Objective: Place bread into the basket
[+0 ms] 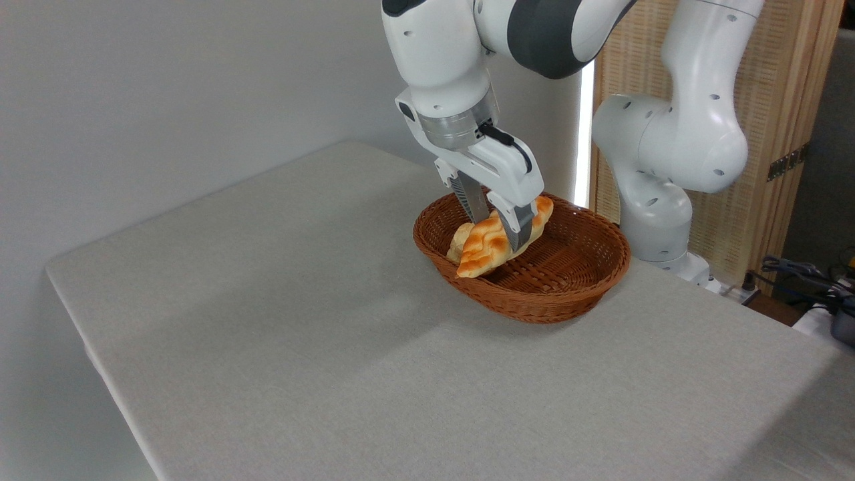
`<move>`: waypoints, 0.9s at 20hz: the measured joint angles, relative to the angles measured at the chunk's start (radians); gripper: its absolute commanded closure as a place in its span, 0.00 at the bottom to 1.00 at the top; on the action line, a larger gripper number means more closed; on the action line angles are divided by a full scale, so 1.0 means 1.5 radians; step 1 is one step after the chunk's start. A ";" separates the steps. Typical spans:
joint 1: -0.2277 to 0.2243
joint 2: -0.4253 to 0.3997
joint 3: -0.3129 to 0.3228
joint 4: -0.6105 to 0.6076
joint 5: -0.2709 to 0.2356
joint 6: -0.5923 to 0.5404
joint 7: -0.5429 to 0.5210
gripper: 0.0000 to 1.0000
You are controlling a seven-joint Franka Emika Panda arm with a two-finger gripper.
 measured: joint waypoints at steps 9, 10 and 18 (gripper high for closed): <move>0.000 -0.001 0.000 0.010 0.000 0.001 0.000 0.00; 0.000 -0.001 -0.001 0.019 0.000 0.002 0.000 0.00; -0.007 0.033 -0.010 0.144 -0.013 0.103 0.000 0.00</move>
